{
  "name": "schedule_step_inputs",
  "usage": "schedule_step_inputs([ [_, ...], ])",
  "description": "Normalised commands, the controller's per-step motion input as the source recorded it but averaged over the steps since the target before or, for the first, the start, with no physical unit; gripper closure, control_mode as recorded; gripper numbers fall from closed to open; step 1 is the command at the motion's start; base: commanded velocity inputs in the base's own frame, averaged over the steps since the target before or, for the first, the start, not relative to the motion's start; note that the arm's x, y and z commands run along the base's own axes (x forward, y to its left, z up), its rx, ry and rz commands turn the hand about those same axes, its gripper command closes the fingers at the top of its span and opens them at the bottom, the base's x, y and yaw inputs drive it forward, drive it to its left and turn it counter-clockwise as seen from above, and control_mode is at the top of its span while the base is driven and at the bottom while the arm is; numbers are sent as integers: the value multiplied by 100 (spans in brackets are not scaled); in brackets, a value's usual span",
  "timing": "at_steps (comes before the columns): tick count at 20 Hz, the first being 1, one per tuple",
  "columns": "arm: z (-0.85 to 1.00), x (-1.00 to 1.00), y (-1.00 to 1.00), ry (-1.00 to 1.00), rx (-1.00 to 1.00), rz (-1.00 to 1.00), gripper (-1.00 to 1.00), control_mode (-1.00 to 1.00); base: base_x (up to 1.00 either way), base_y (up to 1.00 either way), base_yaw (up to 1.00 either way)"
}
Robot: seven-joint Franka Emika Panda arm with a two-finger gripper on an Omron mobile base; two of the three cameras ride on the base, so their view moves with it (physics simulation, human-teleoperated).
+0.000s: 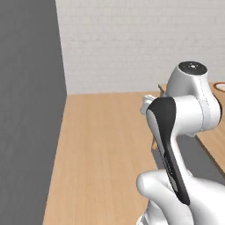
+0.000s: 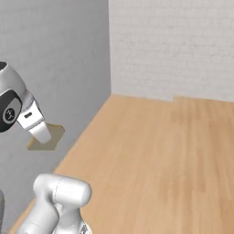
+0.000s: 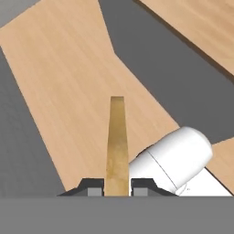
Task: Start the toaster. Once the lever pops up, take the bread to the plate on the dining counter.
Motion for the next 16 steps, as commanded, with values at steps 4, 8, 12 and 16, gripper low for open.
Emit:
schedule_step_inputs([
  [4,0,0,0,0,0,0,100,100,100,25,-33],
  [8,0,0,0,0,0,0,100,100,100,8,-24],
  [12,0,0,0,0,0,0,100,100,100,12,-17],
  [16,0,0,0,0,0,0,100,100,100,20,-15],
])
